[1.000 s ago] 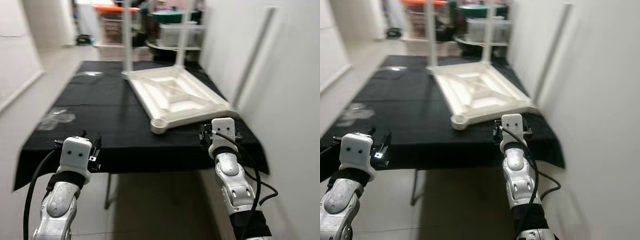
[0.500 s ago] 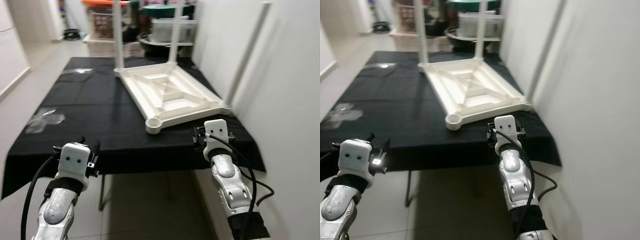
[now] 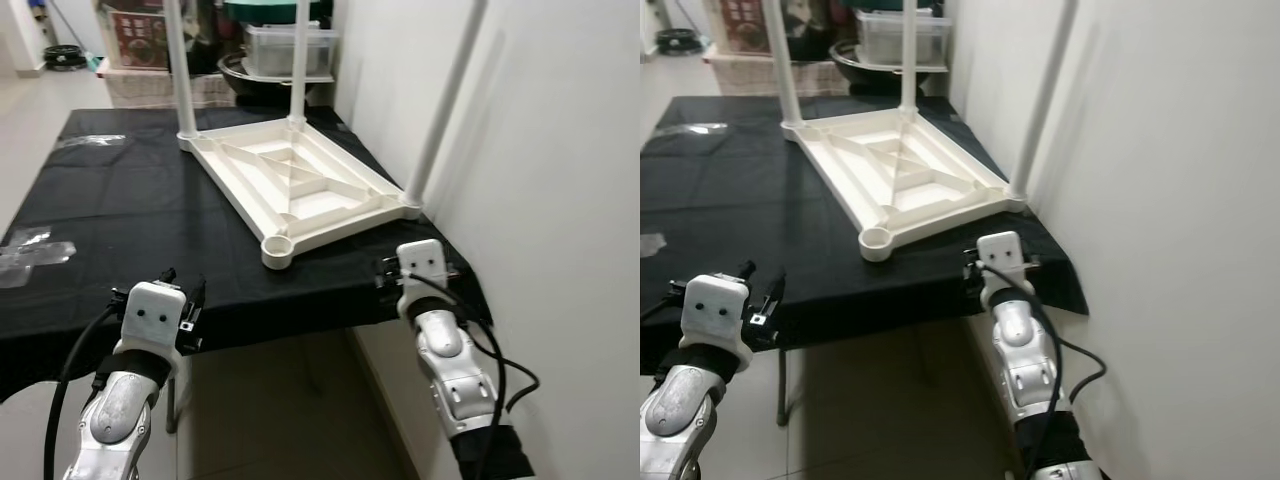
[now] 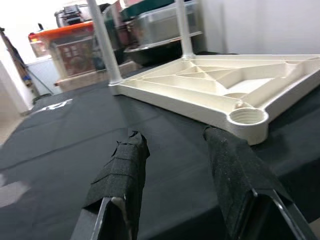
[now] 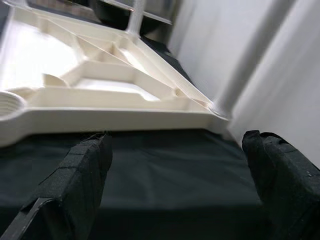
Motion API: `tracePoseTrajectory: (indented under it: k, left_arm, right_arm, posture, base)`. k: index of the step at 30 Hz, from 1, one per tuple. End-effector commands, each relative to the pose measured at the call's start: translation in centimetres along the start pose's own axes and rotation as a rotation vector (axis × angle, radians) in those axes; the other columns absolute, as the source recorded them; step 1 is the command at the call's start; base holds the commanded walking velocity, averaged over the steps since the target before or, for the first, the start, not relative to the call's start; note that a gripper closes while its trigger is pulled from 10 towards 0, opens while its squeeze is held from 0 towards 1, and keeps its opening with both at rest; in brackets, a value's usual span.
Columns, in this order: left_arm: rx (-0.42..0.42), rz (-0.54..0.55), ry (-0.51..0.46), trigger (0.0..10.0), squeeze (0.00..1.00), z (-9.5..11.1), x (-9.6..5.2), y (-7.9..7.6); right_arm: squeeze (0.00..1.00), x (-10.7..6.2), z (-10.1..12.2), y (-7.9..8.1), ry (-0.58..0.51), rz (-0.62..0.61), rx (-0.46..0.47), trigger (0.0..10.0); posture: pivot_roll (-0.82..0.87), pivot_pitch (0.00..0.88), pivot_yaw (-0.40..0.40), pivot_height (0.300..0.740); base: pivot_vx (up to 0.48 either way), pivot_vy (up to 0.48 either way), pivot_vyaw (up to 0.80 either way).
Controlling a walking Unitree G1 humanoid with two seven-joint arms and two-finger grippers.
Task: Building children table
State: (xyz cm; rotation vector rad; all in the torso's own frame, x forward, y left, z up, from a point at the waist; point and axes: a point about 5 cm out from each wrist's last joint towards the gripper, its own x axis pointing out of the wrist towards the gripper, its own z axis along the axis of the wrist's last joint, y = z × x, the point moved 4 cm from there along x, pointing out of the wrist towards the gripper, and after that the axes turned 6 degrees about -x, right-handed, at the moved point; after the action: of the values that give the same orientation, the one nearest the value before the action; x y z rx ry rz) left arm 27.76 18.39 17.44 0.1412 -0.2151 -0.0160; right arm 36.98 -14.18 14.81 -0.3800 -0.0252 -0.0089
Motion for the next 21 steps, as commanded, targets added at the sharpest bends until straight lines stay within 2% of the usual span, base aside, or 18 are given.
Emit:
tracePoseTrajectory:
  k: [1,5,11,21]
  left_arm:
    - [-0.005,-0.019,-0.006,10.0,0.0,0.2,0.0,-0.5]
    - [-0.003,-0.023,-0.015,10.0,0.0,0.3,0.0,-0.7]
    - [-0.015,0.004,-0.016,10.0,0.0,0.3,0.1,-0.2]
    - [-0.021,-0.002,-0.009,10.0,0.0,0.1,0.1,-0.5]
  right_arm:
    - [0.0,0.0,0.3,-0.2,-0.02,-0.007,-0.006,10.0]
    - [0.0,0.0,0.4,-0.1,-0.022,-0.005,-0.002,10.0]
    - [0.0,0.1,0.3,0.1,-0.016,0.012,-0.001,10.0]
    - [0.0,0.0,0.4,1.4,-0.039,0.114,-0.037,10.0]
  posture:
    - [-0.07,0.0,-0.08,0.74]
    - [-0.06,0.0,-0.079,0.74]
    - [-0.06,0.0,-0.078,0.74]
    - [-0.07,0.0,-0.076,0.74]
  base:
    - [0.0,-0.424,0.0]
    - [0.0,-0.472,0.0]
    - [0.0,0.0,0.0]
    - [0.0,0.0,0.0]
